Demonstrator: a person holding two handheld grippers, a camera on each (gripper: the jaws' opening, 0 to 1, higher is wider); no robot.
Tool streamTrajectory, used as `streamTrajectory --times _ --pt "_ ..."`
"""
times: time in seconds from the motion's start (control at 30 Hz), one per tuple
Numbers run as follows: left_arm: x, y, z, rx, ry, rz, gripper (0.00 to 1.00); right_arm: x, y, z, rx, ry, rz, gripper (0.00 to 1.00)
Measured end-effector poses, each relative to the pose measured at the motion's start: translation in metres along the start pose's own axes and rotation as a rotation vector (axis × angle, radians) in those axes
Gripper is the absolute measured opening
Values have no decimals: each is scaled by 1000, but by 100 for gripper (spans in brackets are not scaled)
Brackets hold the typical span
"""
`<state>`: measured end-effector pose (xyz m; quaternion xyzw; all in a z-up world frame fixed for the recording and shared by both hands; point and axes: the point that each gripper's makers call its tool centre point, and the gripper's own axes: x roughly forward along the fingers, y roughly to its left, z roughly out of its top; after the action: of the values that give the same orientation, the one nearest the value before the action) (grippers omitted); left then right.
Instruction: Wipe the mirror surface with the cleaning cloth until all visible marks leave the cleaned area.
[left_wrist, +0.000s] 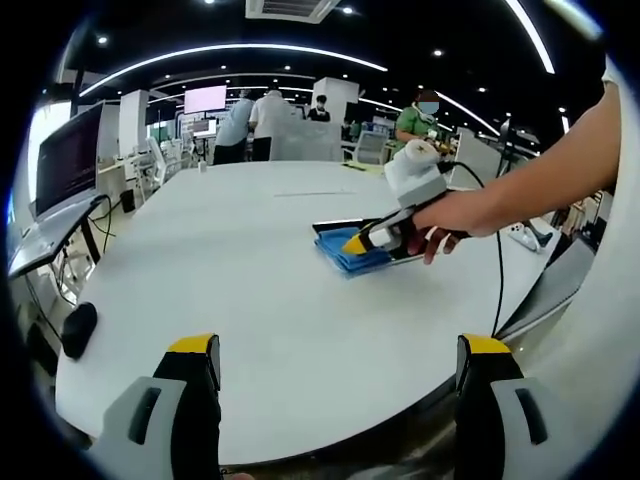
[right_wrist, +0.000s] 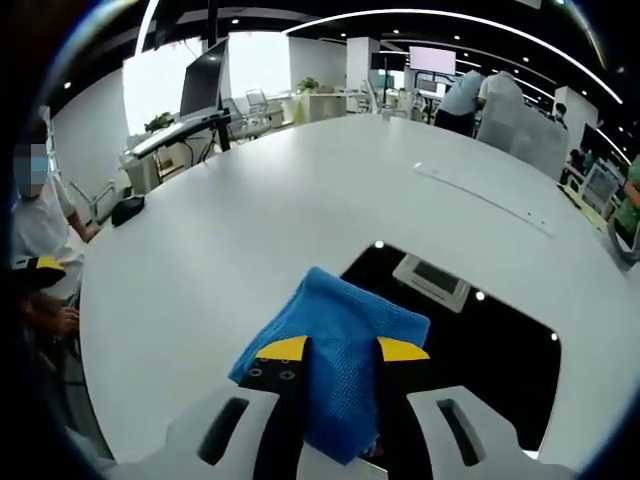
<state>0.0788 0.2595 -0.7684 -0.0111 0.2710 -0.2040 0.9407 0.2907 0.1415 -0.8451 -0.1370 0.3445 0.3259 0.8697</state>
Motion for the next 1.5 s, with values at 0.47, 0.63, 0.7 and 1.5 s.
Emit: streamTrajectory --times 0.47,0.63,0.7,1.5 --pt "3 -6 3 15 7 -24 99 5 -5 4 8 0 -13 22" --pt "2 -6 2 11 5 -21 99 7 -7 4 15 7 -22 22" --pt "2 -6 0 8 6 -20 99 6 -8 4 12 7 -22 22" --pt "2 2 -5 16 23 -27 99 13 -18 10 26 15 -38 22"
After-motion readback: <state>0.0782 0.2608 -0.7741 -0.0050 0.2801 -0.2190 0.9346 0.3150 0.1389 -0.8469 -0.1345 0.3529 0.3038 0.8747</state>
